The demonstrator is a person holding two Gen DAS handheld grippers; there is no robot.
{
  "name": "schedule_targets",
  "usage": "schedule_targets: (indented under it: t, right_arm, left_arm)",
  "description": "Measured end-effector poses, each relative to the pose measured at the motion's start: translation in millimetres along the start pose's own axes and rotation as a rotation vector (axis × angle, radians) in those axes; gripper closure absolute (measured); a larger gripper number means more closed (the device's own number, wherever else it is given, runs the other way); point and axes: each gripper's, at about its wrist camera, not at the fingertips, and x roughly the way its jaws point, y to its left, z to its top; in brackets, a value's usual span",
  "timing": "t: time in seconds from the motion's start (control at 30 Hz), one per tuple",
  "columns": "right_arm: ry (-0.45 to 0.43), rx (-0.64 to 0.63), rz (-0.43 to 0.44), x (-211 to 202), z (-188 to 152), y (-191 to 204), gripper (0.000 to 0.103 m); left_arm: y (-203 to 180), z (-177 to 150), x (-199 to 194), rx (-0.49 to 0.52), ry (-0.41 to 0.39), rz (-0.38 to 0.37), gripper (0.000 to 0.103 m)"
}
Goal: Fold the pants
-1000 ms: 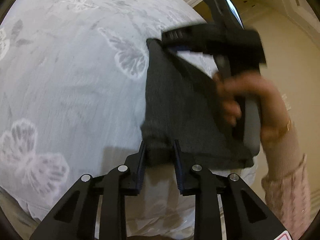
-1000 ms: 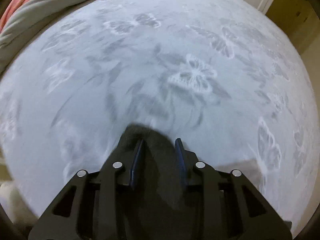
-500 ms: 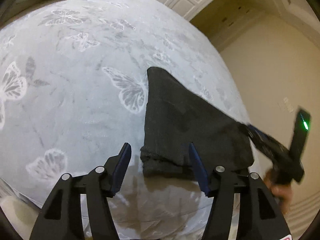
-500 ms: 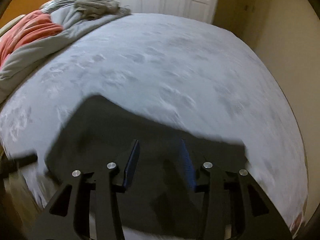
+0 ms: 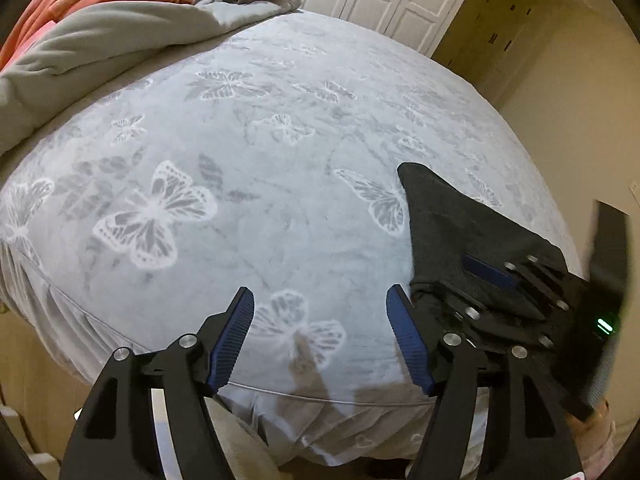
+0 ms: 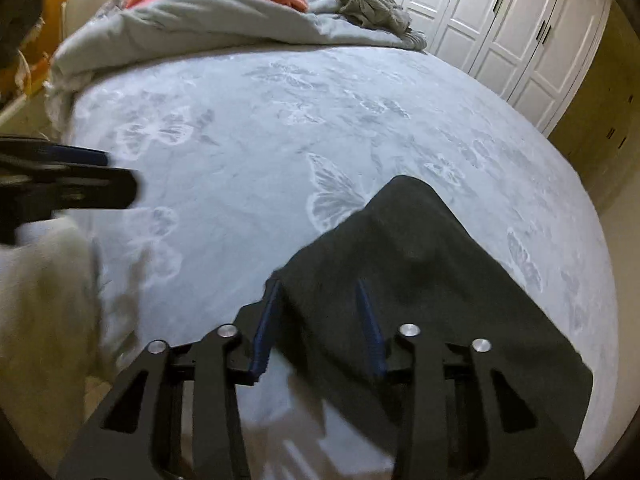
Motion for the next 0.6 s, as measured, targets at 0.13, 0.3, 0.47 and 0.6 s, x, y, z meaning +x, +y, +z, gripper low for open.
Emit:
schedule_targets:
  t: [0.13, 0.3, 0.47, 0.6]
  right_arm:
    - [0.021, 0.039, 0.108, -6, -12, -9, 0.099]
    - [0.017, 0.053, 0.294, -48, -45, -8, 0.103]
    - [0.056, 0.217, 0.209, -41, -77, -37, 0.100]
    - [-0.115, 0.552, -0.015, -106, -114, -123, 0.042]
  left_arm:
    - [5, 4, 2, -0.001, -0.004, 0.001, 0.036]
    - [-1, 3, 16, 0.014, 0.034, -0.007, 0.036]
    - [-25, -1, 37, 0.003, 0.101, -0.114, 0.033]
    - [-39, 9, 58, -0.086, 0.156, -0.269, 0.023]
